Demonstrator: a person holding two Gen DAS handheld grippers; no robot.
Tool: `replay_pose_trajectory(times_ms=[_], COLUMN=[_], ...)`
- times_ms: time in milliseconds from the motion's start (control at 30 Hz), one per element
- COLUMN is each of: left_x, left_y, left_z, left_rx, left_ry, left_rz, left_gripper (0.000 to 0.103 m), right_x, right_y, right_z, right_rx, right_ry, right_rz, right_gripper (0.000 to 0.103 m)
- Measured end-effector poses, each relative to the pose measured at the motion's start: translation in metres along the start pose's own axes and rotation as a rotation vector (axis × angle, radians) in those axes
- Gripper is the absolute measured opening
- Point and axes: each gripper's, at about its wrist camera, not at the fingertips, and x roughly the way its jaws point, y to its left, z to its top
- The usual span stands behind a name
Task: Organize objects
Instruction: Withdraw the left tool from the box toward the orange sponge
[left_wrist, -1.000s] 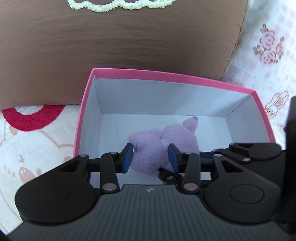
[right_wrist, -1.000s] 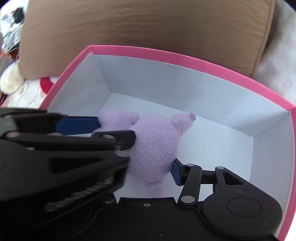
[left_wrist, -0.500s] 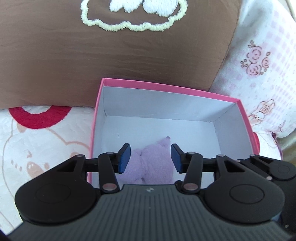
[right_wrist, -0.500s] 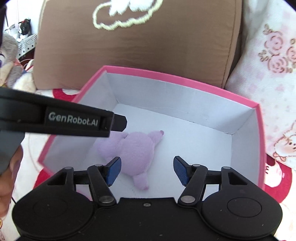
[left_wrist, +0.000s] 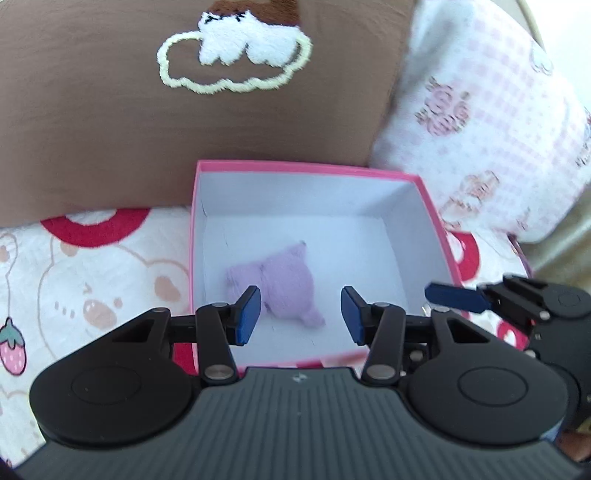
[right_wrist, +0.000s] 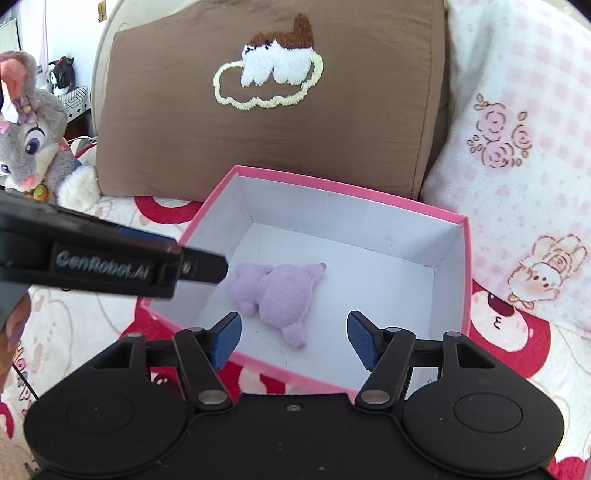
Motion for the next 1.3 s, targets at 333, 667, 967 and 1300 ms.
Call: replay_pose_trajectory(times_ms=[333, 667, 967, 1300], left_x=[-0.053, -0.103, -0.137, -0.160], left_y=[-0.022, -0.049, -0.054, -0.056], left_z=[-0.013, -0.034, -0.054, -0.081], left_rx=[0.078, 0.129, 0.120, 0.197], left_ry=[0.018, 0.031, 0.027, 0.064], left_rz=[0.020, 0.032, 0.018, 0.020], left_gripper=[0.056, 0.064, 0.064, 0.066], right_x=[-0.048, -0.100, -0.138, -0.172], right_y=[0.008, 0.014, 0.032, 0.056], right_z=[-0.016, -0.039, -0.059, -0.085], right_rx=[-0.013, -0.023, -0.030, -0.105], right_ry=[0.018, 0.016, 0.006, 0.020], right_rz=[-0.030, -0.046, -0.058, -0.061], right_gripper=[0.075, 0.079, 0.080, 0.081])
